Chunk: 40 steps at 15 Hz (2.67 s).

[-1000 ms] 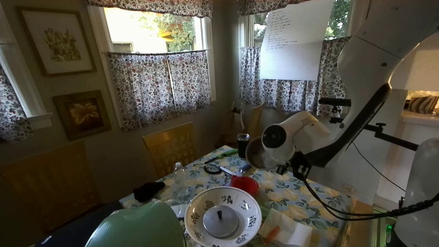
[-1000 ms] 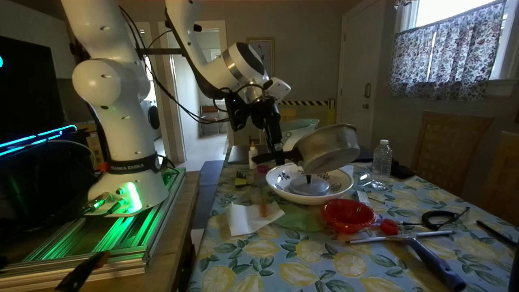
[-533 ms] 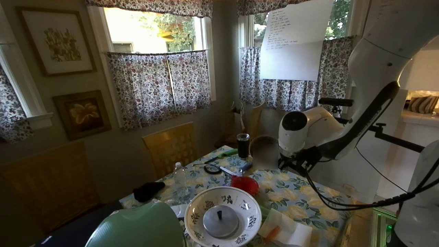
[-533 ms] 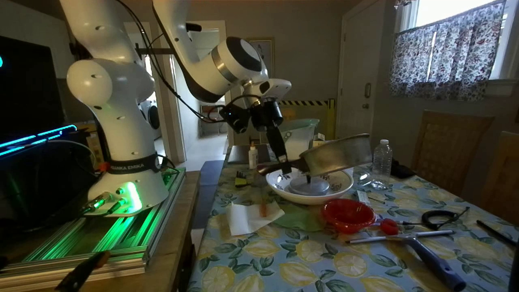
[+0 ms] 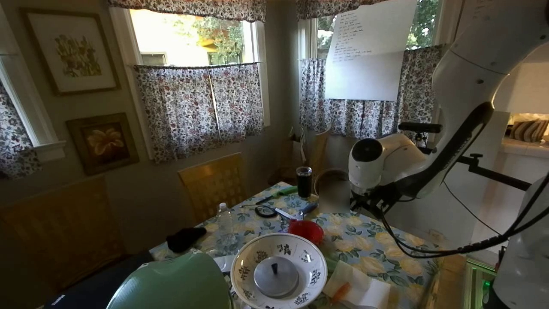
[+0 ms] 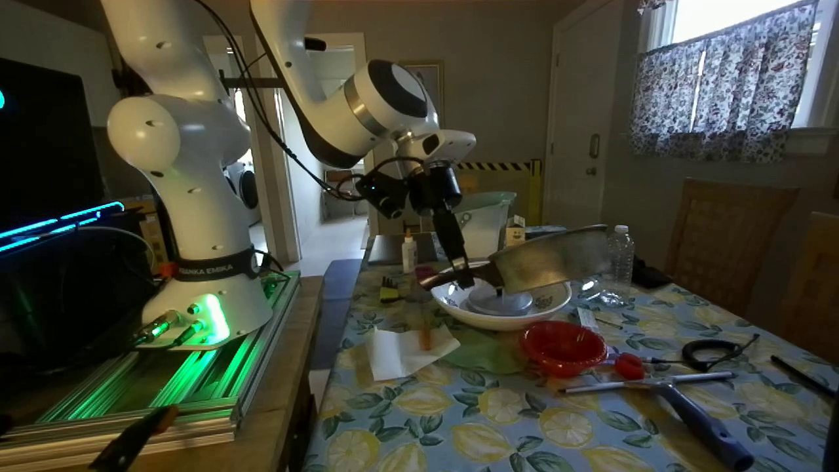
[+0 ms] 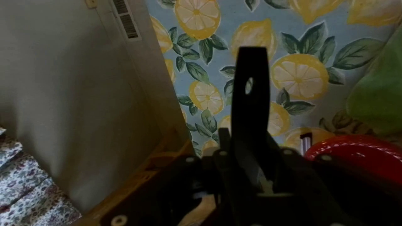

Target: Pick up the pot from the table and pour it's contents in the bowl

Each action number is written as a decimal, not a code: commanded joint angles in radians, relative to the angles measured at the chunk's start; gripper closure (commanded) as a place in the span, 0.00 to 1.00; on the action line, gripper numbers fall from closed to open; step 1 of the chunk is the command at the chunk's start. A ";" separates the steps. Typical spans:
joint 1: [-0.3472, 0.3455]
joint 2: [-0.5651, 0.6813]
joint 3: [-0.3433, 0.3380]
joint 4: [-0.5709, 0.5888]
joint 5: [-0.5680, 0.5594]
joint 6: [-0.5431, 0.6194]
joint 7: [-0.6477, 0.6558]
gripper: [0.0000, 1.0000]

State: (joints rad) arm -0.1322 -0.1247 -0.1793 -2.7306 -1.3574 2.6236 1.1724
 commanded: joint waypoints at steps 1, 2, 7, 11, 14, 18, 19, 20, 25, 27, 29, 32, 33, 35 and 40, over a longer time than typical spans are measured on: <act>-0.055 0.096 -0.070 0.067 -0.007 0.085 -0.013 0.94; -0.071 0.130 -0.098 0.082 0.000 0.149 -0.037 0.94; -0.144 0.307 -0.176 0.156 0.050 0.493 -0.145 0.94; -0.222 0.461 -0.163 0.196 0.123 0.658 -0.217 0.94; -0.291 0.564 -0.125 0.232 0.136 0.727 -0.230 0.94; -0.422 0.639 -0.023 0.269 0.233 0.733 -0.329 0.94; -0.450 0.648 0.004 0.276 0.252 0.723 -0.358 0.94; -0.493 0.646 0.040 0.280 0.247 0.715 -0.358 0.94; -0.639 0.648 0.179 0.327 0.249 0.679 -0.381 0.94; -0.676 0.647 0.219 0.343 0.251 0.666 -0.393 0.94; -0.706 0.648 0.257 0.354 0.256 0.646 -0.407 0.94; -0.735 0.648 0.304 0.367 0.264 0.606 -0.428 0.94; -0.737 0.647 0.314 0.371 0.266 0.587 -0.434 0.94; -0.646 0.637 0.253 0.340 0.461 0.601 -0.599 0.94; -0.596 0.642 0.254 0.338 0.748 0.569 -0.868 0.94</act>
State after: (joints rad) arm -0.7817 0.5234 0.0918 -2.3810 -0.8045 3.2028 0.4854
